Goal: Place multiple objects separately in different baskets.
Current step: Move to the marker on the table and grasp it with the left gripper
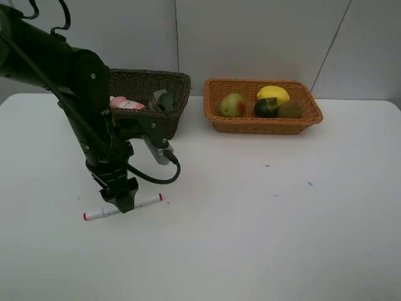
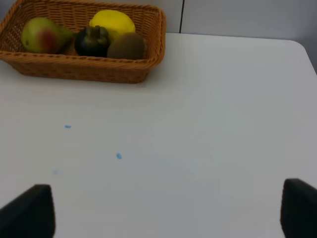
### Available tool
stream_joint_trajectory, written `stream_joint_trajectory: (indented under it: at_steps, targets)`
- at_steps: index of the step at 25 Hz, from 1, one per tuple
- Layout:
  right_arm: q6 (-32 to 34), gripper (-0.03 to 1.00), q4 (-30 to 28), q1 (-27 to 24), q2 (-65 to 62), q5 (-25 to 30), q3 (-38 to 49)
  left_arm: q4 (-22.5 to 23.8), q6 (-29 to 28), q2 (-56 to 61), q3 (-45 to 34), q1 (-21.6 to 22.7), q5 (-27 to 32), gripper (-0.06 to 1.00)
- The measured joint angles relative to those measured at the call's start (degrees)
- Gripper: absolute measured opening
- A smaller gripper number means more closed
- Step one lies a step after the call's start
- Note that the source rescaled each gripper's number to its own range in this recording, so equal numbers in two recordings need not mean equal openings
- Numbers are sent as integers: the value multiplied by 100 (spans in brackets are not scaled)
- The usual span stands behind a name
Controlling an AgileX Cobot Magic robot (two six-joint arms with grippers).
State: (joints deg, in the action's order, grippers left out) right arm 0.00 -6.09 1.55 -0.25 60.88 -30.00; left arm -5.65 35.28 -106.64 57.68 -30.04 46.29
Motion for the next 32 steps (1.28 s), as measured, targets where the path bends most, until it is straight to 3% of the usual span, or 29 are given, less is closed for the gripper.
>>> stream_joint_trajectory:
  at_steps: [32]
  targets:
    - [0, 100, 0, 0, 0, 0, 0, 149, 928, -513, -114, 0, -675, 100]
